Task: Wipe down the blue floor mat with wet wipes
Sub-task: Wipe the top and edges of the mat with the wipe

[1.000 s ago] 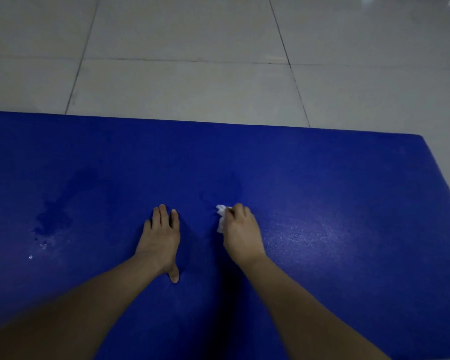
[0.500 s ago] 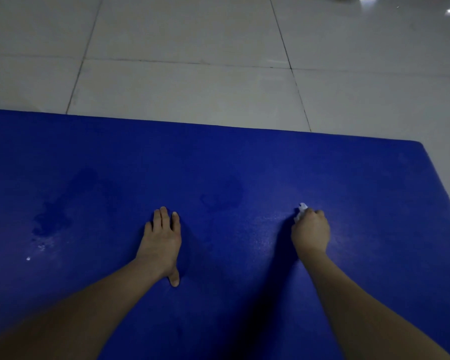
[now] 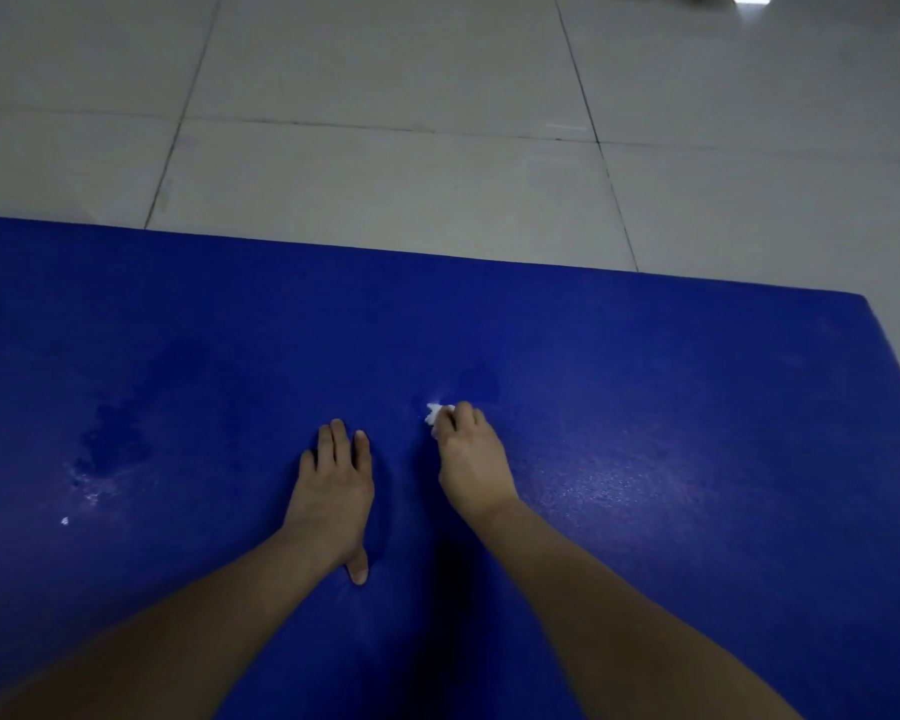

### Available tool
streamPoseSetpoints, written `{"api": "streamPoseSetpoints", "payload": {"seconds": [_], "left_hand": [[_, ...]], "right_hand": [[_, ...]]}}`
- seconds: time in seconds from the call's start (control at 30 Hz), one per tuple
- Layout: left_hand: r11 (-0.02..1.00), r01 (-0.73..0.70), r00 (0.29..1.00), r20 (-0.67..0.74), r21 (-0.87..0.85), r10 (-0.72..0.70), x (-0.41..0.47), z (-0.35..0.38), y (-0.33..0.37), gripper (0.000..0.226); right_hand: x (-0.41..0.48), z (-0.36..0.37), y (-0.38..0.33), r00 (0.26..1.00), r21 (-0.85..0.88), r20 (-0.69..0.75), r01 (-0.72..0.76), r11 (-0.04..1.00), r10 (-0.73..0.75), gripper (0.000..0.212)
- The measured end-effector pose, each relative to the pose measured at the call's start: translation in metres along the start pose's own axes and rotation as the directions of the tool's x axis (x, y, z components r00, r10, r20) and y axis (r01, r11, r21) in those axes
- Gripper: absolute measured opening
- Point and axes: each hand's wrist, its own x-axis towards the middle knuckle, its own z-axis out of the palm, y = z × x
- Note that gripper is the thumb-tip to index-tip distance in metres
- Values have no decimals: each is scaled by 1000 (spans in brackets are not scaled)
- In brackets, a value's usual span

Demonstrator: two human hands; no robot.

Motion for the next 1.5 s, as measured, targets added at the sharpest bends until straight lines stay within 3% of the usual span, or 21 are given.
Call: {"api": "streamPoseSetpoints", "payload": {"seconds": [0.1, 0.27, 0.33, 0.43, 0.53, 0.6, 0.7, 0.73, 0.8, 0.9, 1.1, 1.17, 1.3, 1.37, 1.5], "left_hand": [[1000, 4, 1000, 1, -14, -4, -2, 0, -2, 167], [999, 0, 1000, 22, -38, 1, -3, -2, -2, 168], [1000, 4, 999, 34, -30, -3, -4, -5, -1, 168], [1000, 7, 997, 72, -26, -5, -4, -10, 0, 168], [1000, -12, 994, 105, 10, 11, -5, -15, 0, 165], [1000, -31, 996, 83, 7, 30, -4, -24, -4, 151], [995, -57, 995, -81, -87, 50, 8, -43, -16, 104], [992, -55, 991, -128, -112, 40, 13, -49, -21, 99], [992, -36, 985, -170, -125, 15, 26, -58, -32, 118], [993, 30, 992, -120, -116, -44, 43, -59, -46, 155], [993, 66, 998, -14, -101, -67, 71, -61, -43, 170], [994, 72, 997, 15, -85, -71, 75, -63, -38, 171], [995, 84, 995, 51, -58, -81, 78, -66, -33, 171], [996, 81, 996, 50, -37, -79, 76, -67, -34, 171], [997, 80, 996, 34, -18, -79, 77, -67, -34, 172]], "right_hand": [[-1, -12, 19, 997, -56, 20, 69, 996, -68, 27], [-28, -41, 99, 962, -56, -52, -271, 961, 268, 59], [-43, -56, 138, 907, -57, -61, -421, 905, 417, 62], [-57, -73, 174, 744, -4, -70, -666, 746, 664, 35], [-48, -72, 173, 660, 110, -70, -741, 663, 748, 18], [-30, -63, 156, 708, 144, -92, -687, 712, 701, 28], [-3, -39, 111, 861, 179, -128, -468, 865, 492, 55], [4, -29, 95, 891, 184, -140, -404, 896, 431, 58], [15, -17, 64, 928, 172, -123, -328, 929, 351, 56], [22, -5, 29, 967, 113, -97, -224, 968, 235, 48], [29, 4, 4, 997, 20, -17, 74, 997, -73, 31], [31, -4, 18, 994, -5, -34, 107, 994, -107, 30], [20, -27, 76, 982, 26, -102, -159, 987, 161, 35], [5, -44, 117, 944, 17, -156, -292, 956, 291, 20], [-17, -80, 190, 776, 36, -176, -609, 792, 605, 11]]}}
